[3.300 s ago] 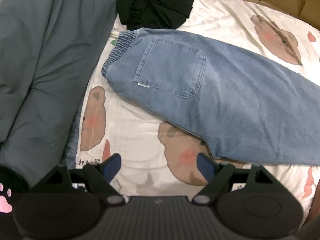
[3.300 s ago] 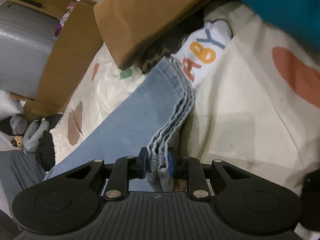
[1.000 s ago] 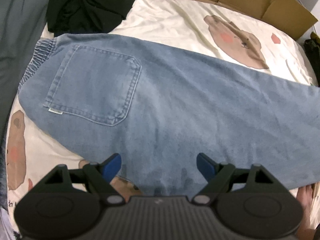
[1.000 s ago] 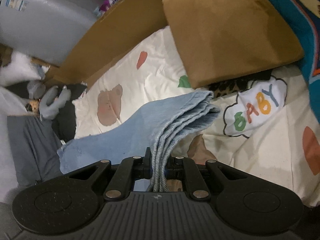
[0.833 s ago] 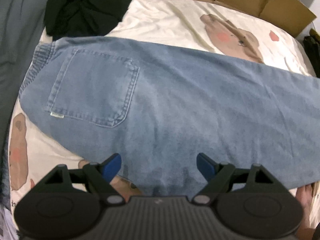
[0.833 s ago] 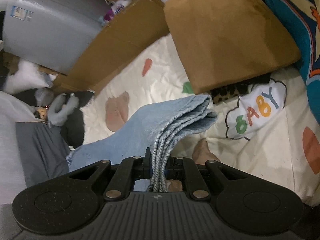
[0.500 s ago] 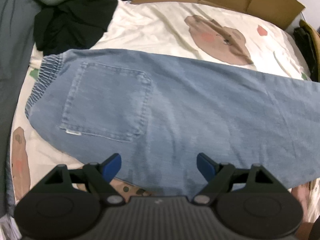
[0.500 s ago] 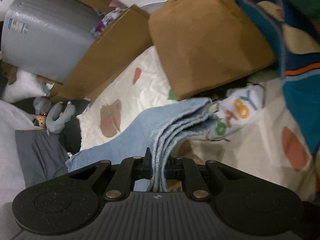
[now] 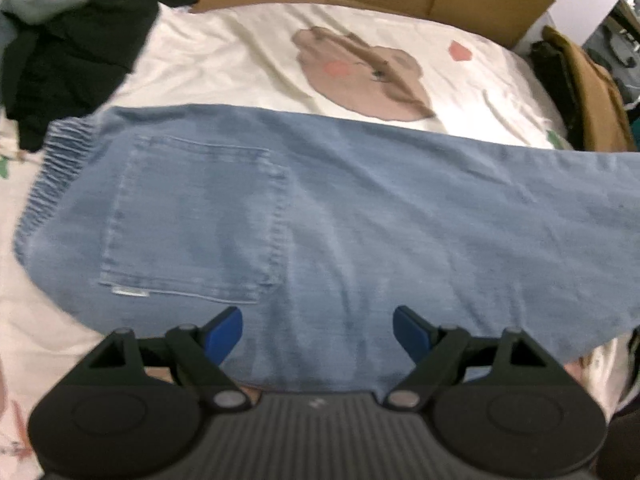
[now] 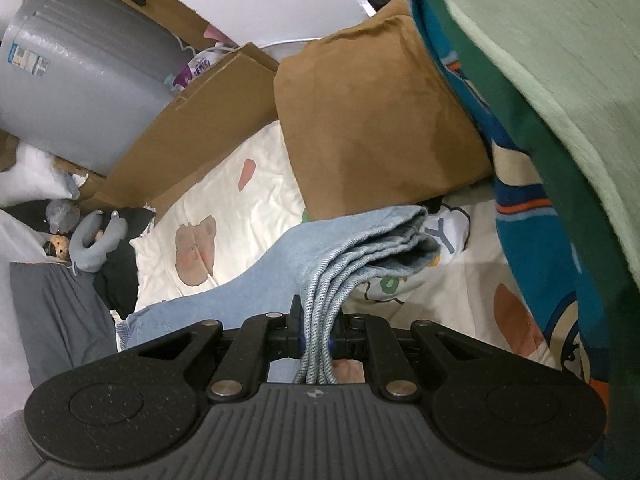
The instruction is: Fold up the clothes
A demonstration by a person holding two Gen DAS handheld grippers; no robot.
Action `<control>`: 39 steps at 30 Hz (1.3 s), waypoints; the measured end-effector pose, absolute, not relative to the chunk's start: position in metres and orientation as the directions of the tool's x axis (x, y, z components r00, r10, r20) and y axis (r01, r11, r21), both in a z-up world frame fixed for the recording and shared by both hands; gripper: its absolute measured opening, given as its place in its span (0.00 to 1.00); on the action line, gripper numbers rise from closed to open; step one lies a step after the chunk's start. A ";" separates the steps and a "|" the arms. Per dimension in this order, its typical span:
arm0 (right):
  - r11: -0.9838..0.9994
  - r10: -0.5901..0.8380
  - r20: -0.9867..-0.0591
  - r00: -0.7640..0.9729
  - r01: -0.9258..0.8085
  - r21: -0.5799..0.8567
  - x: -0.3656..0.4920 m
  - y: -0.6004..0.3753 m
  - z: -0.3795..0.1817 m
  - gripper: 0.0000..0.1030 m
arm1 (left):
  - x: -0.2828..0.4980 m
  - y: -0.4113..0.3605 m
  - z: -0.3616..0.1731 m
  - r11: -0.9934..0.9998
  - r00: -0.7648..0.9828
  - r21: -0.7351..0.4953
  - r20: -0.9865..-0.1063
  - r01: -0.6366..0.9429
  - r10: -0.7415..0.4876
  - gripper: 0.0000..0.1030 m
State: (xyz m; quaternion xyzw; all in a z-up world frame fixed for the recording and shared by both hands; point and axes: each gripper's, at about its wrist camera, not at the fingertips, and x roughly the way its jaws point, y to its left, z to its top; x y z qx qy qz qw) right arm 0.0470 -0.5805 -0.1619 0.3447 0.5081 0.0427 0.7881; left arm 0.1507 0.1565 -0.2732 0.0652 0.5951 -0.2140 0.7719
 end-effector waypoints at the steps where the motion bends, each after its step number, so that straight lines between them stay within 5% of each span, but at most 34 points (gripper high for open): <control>1: 0.764 0.417 -0.776 0.473 0.280 0.581 0.050 -0.577 -0.159 0.08 | 0.149 0.155 -0.275 0.893 0.193 -0.174 -0.942 0.415 -0.274 0.82; 21: 0.869 0.352 -0.859 0.372 0.211 0.448 0.100 -0.499 -0.093 0.09 | 0.139 0.068 -0.332 0.639 -0.102 -0.524 -0.811 0.564 -0.576 0.44; 28: 0.882 0.341 -0.869 0.359 0.199 0.428 0.110 -0.484 -0.091 0.09 | 0.117 0.034 -0.357 0.555 -0.223 -0.586 -0.779 0.590 -0.586 0.09; 39: 0.896 0.356 -0.877 0.323 0.149 0.418 0.119 -0.463 -0.080 0.09 | 0.126 -0.004 -0.376 0.549 -0.218 -0.600 -0.766 0.582 -0.605 0.07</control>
